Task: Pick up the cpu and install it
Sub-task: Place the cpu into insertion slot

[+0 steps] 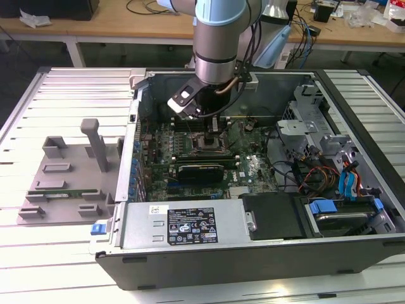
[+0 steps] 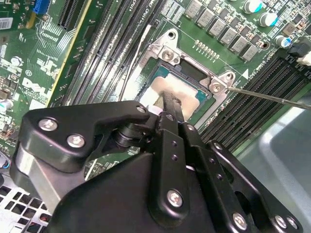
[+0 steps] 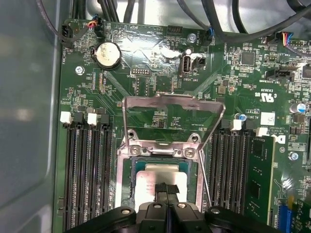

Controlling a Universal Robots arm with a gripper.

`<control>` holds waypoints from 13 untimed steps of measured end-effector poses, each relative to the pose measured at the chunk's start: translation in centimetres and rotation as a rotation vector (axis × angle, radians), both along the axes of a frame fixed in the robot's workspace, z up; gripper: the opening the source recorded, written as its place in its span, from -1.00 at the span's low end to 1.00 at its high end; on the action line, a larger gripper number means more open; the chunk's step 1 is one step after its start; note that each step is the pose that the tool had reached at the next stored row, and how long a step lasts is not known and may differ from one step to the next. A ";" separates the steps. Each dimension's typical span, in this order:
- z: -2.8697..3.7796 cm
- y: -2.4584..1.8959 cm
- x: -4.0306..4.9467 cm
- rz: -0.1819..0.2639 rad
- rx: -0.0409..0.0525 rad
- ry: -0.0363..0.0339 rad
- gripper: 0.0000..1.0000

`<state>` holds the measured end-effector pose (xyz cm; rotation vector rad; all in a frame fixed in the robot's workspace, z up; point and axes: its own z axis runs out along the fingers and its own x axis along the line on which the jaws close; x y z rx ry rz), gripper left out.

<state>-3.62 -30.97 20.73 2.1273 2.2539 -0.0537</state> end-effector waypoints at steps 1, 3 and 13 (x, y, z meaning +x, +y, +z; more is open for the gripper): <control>-0.04 0.02 0.00 0.000 0.0009 0.0000 -0.79; -0.08 0.19 0.00 0.000 0.0016 0.0000 -0.79; 0.17 0.89 -0.02 0.000 -0.0004 -0.0008 -0.79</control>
